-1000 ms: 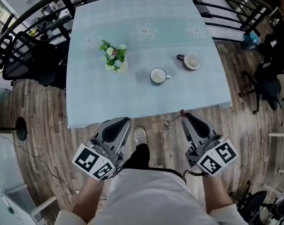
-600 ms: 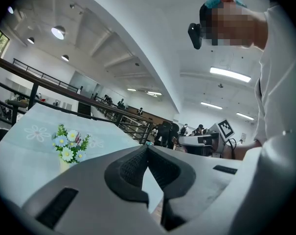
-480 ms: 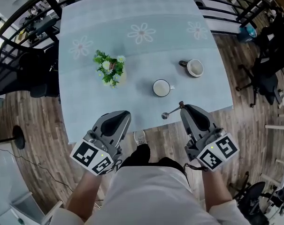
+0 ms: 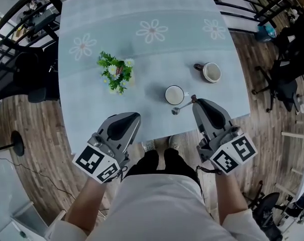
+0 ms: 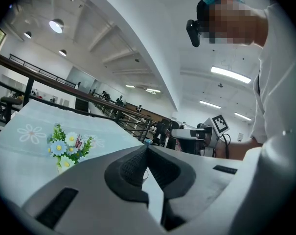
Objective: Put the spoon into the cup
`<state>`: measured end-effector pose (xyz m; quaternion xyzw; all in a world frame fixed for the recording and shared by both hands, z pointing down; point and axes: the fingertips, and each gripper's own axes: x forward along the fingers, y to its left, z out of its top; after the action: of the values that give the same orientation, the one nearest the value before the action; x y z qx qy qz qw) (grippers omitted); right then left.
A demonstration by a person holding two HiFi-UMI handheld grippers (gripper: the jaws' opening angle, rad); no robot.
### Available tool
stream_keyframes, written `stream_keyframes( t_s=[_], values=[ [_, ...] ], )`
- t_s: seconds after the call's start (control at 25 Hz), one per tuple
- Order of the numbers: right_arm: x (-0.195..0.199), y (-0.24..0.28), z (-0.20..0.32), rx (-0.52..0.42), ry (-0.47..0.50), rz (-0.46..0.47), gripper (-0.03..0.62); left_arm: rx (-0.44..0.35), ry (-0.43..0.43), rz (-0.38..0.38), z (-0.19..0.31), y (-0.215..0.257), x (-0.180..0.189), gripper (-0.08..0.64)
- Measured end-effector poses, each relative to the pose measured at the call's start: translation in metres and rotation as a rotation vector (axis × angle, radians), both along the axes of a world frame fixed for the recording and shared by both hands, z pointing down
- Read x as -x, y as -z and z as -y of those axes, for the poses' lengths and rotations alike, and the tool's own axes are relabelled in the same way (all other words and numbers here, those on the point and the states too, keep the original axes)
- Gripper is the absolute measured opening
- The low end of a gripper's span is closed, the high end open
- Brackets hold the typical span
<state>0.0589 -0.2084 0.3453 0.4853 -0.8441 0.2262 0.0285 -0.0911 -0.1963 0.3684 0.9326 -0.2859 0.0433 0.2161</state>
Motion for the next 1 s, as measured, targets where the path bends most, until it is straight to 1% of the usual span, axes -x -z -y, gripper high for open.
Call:
stream_keyframes(
  t_s=[0.24,0.4,0.72,1.0],
  values=[
    [-0.003,-0.010,0.025,-0.012,0.033,-0.007,0.051,0.019,0.022,0.017,0.007,-0.010,-0.006,0.021],
    [-0.006,-0.025,0.041,-0.007,0.076,-0.011,0.051,0.035,0.066,0.025,0.012,-0.019,-0.010,0.021],
    [-0.010,-0.071,0.067,0.036,0.159,-0.020,0.051,0.076,0.160,0.054,0.019,-0.041,-0.018,0.021],
    [-0.013,-0.105,0.076,0.073,0.207,-0.010,0.051,0.093,0.215,0.055,0.025,-0.057,-0.030,0.021]
  ],
)
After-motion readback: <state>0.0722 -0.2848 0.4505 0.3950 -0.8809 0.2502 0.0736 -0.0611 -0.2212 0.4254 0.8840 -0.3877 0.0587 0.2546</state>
